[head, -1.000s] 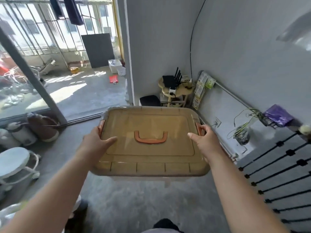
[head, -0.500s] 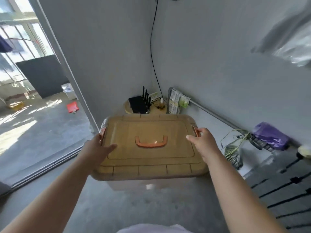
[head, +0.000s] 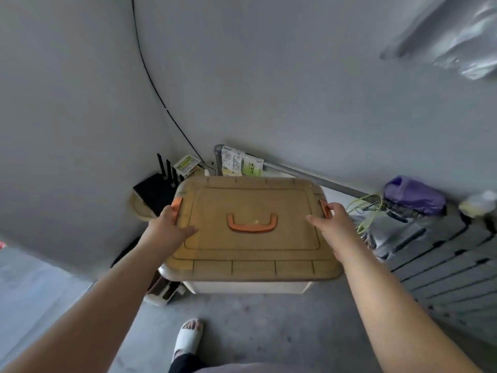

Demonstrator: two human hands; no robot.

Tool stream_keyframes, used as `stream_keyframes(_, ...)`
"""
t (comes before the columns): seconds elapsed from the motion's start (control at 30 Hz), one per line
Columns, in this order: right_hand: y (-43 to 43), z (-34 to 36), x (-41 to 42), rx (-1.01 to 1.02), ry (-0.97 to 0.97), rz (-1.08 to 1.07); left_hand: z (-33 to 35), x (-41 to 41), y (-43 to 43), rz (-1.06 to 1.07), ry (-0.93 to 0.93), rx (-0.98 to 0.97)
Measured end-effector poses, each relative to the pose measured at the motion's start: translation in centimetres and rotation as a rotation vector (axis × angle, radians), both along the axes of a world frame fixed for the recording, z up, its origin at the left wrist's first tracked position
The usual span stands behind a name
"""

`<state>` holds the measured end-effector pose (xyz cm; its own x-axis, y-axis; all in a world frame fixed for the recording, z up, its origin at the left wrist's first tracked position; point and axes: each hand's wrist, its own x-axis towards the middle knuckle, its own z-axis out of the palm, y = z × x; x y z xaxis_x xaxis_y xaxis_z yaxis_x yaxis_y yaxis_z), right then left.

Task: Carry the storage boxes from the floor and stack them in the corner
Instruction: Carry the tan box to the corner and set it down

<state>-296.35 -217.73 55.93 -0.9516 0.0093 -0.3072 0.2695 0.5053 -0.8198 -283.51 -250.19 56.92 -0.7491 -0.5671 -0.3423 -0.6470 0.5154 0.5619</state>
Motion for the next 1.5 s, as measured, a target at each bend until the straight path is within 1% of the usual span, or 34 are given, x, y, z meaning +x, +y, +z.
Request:
stream_keyframes(0.13,-3.4,-2.1,-0.7,-0.016,-0.054,-0.202,-1.8,-7.4,-4.9,-0.207,-0.143,-0.016)
stream_keyframes(0.3,-5.7,-4.9,-0.8,-0.1,-0.148,-0.377,-4.6,-13.1,-7.2,-0.309,-0.182,0.047)
stream_keyframes(0.37,-6.1,-6.9,-1.4,-0.122,-0.203,-0.452,-7.0,-15.4,-7.4,-0.35,-0.234,0.069)
stream_keyframes(0.5,-5.8,-10.9,-3.6,-0.208,-0.304,-0.522,-11.8,-18.7,-6.6,-0.303,-0.281,0.173)
stream_keyframes(0.6,-5.3,-14.9,-5.4,-0.227,-0.345,-0.588,-16.2,-20.9,-6.0,-0.266,-0.299,0.294)
stream_keyframes(0.77,-4.3,-22.8,-8.7,-0.256,-0.413,-0.597,-24.1,-24.6,-5.0,-0.209,-0.328,0.426)
stream_keyframes(0.87,-4.3,-26.8,-10.7,-0.268,-0.413,-0.613,-27.9,-26.9,-4.8,-0.183,-0.342,0.475)
stream_keyframes(0.93,-4.5,-29.8,-11.6,-0.302,-0.421,-0.623,-30.7,-28.0,-4.9,-0.175,-0.354,0.461)
stream_keyframes(1.03,-4.8,-34.1,-12.6,-0.327,-0.412,-0.624,-34.5,-29.3,-5.0,-0.179,-0.354,0.383)
stream_keyframes(1.2,-5.5,-39.5,-13.0,-0.391,-0.394,-0.657,-39.5,-29.1,-5.1,-0.163,-0.343,0.262)
stream_keyframes(1.37,-5.8,-43.3,-12.7,-0.433,-0.398,-0.704,-43.1,-28.4,-5.4,-0.119,-0.374,0.328)
stream_keyframes(1.5,-6.7,-45.1,-12.4,-0.472,-0.407,-0.685,-44.7,-28.4,-5.9,-0.095,-0.365,0.327)
